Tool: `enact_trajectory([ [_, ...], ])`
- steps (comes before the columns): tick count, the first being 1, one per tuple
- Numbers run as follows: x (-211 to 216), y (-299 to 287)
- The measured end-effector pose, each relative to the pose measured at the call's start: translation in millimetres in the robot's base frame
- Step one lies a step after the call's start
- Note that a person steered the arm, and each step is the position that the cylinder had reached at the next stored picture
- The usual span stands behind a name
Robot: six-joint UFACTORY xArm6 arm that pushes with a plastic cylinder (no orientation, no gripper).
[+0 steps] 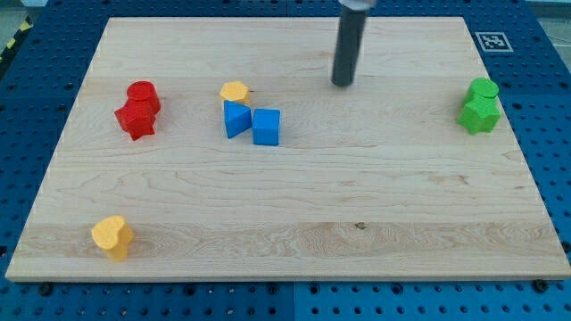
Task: Push the hexagon into the heart
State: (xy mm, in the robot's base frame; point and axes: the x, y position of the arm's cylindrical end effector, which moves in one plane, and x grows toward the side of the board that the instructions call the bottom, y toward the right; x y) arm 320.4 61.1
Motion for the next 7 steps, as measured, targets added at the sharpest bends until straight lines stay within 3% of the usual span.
enact_trajectory([
  [2, -5, -160],
  [3, -1, -200],
  [5, 37, -187],
  [7, 48, -180],
])
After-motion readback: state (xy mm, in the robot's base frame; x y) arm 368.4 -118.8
